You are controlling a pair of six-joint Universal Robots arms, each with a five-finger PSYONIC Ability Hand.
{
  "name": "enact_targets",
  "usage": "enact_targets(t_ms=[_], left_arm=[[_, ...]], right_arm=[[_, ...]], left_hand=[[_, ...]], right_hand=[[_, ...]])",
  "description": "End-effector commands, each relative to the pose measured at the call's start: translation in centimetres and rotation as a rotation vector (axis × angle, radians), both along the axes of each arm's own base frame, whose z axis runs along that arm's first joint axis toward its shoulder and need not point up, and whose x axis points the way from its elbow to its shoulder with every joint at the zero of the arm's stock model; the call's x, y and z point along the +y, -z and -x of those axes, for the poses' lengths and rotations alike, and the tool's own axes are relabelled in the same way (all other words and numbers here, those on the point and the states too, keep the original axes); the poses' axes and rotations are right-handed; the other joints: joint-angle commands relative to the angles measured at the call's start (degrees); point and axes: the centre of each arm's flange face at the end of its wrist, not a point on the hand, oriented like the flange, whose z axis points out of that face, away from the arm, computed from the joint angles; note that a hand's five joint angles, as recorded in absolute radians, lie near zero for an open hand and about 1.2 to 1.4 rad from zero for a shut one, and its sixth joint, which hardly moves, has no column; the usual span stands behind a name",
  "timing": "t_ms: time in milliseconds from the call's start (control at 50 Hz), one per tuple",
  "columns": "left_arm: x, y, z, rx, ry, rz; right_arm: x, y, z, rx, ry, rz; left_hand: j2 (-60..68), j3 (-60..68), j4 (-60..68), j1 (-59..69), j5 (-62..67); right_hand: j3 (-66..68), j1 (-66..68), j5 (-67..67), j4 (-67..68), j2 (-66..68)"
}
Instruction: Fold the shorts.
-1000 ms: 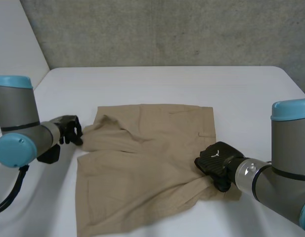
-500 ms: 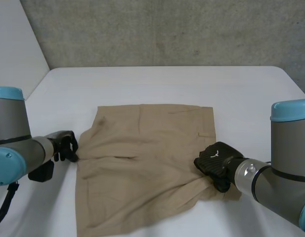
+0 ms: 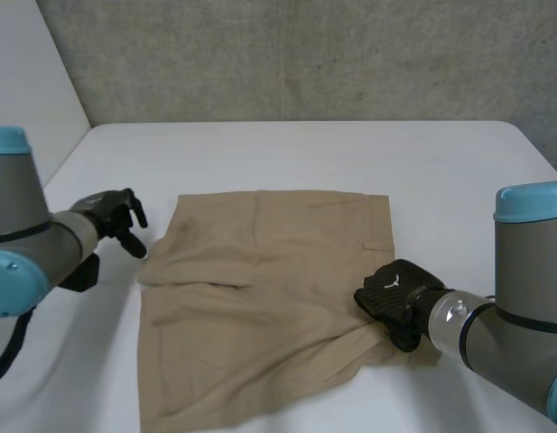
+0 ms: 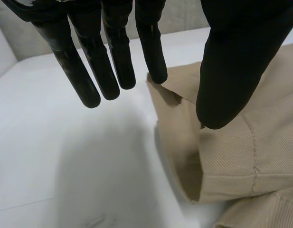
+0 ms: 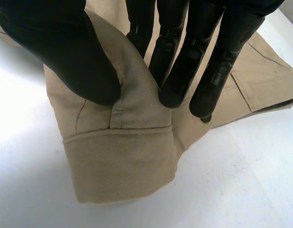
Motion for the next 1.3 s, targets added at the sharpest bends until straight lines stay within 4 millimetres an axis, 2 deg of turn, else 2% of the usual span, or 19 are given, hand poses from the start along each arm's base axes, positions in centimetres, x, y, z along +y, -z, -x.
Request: enact_targets(t_ms=[20,200,240,300,420,520,820,900,980,1040,1060,1080,1120,1140,1180,1220,1240,1280,1300], left_arm=[[-0.1,2.8,2.0,-0.020,0.051,-0.076],[1.3,4.2,2.3,-0.040,0.067,-0.174],[1.5,4.2,2.3,-0.042,0.069,-0.179],[1.8,4.0,2.1,-0.054,0.058,-0.181],[1.8,2.3,1.2,-0.042,0.035,-0.139],[1.2,1.3,-1.2,-0.041,-0.044,-0.117],[4.0,2.8,-2.5,-0.054,-0.061,-0.214],[4.3,0.7,-2.1,-0.041,-0.046,-0.151],[4.4,-2.8,-2.1,-0.019,-0.047,-0.035],[4.5,-3.3,-2.1,-0.016,-0.047,-0.017],[5.3,-4.9,-2.0,-0.002,-0.039,0.043],[5.7,-5.2,-2.0,0.000,-0.035,0.051],[6.8,-5.2,-1.7,0.000,-0.018,0.044],[8.2,-5.1,-1.0,0.000,0.015,0.038],[9.0,-5.0,-0.6,0.001,0.040,0.032],[11.6,-4.9,0.6,0.001,0.113,0.020],[11.6,-4.9,0.6,0.001,0.113,0.019],[15.2,-4.1,1.9,-0.011,0.206,-0.016],[15.2,-4.1,1.9,-0.011,0.206,-0.017]], right_arm=[[0.0,0.0,0.0,-0.001,0.000,0.000],[-0.1,0.0,0.1,-0.001,0.003,0.000],[-0.1,0.0,0.1,-0.001,0.003,0.000],[-0.1,0.0,0.1,-0.001,0.003,0.001],[0.0,0.0,0.0,-0.001,0.002,0.000],[0.0,0.0,0.0,0.001,0.001,-0.001],[0.0,0.0,0.0,0.000,0.000,0.001],[0.0,-0.1,-0.1,-0.004,0.000,0.002],[0.3,-0.3,-0.5,-0.033,0.008,-0.010],[0.2,-0.6,-0.6,-0.054,0.020,-0.012],[-0.4,-1.2,-0.7,-0.095,0.050,-0.003],[-0.5,-1.3,-0.8,-0.112,0.060,-0.002],[-0.9,-1.7,-1.0,-0.146,0.081,0.002],[-1.3,-2.0,-1.2,-0.181,0.101,0.003],[-1.5,-2.1,-1.3,-0.196,0.108,0.004],[-2.1,-2.5,-1.6,-0.236,0.129,0.006],[-2.5,-2.6,-1.8,-0.255,0.139,0.007],[-3.0,-2.4,-2.0,-0.275,0.158,-0.004],[-3.0,-2.4,-2.0,-0.275,0.158,-0.004]], left_hand=[[2.1,2.0,2.1,1.8,2.3],[6.1,6.0,6.2,5.8,6.3],[13.1,13.1,13.2,12.9,13.3],[42.8,42.8,42.9,42.6,43.0],[42.9,42.9,43.0,42.7,43.1],[42.9,42.9,43.0,42.7,43.1],[42.9,42.9,43.0,42.7,43.1],[-8.4,-8.5,-8.3,-8.7,-8.2],[-10.9,-10.9,-10.8,-11.1,-10.7],[-11.1,-11.1,-11.0,-11.3,-10.8],[-10.9,-11.0,-10.8,-11.1,-10.7],[-10.4,-10.4,-10.3,-10.6,-10.2],[-9.9,-9.9,-9.8,-10.1,-9.7],[-9.7,-9.8,-9.6,-10.0,-9.5],[-9.7,-9.8,-9.6,-10.0,-9.5],[-9.5,-9.6,-9.5,-9.8,-9.3],[-9.5,-9.6,-9.5,-9.8,-9.3],[-10.2,-10.3,-10.1,-10.5,-10.0],[-10.2,-10.3,-10.1,-10.5,-10.0]], right_hand=[[11.3,23.9,14.5,11.8,12.8],[11.3,23.9,14.5,11.8,12.8],[11.3,23.9,14.5,11.8,12.8],[11.3,23.9,14.5,11.8,12.8],[11.3,23.9,14.5,11.8,12.8],[11.3,23.9,14.5,11.8,12.8],[11.3,23.9,14.5,11.8,12.8],[11.3,23.9,14.5,11.8,12.8],[11.3,23.9,14.5,11.8,12.8],[11.3,23.9,14.5,11.8,12.8],[11.3,23.9,14.5,11.8,12.8],[11.3,23.9,14.5,11.8,12.8],[11.3,23.9,14.5,11.8,12.8],[11.3,23.9,14.5,11.8,12.8],[11.3,23.9,14.5,11.8,12.8],[11.3,23.9,14.5,11.8,12.8],[11.3,23.9,14.5,11.8,12.8],[11.3,23.9,14.5,11.8,12.8],[11.3,23.9,14.5,11.8,12.8]])
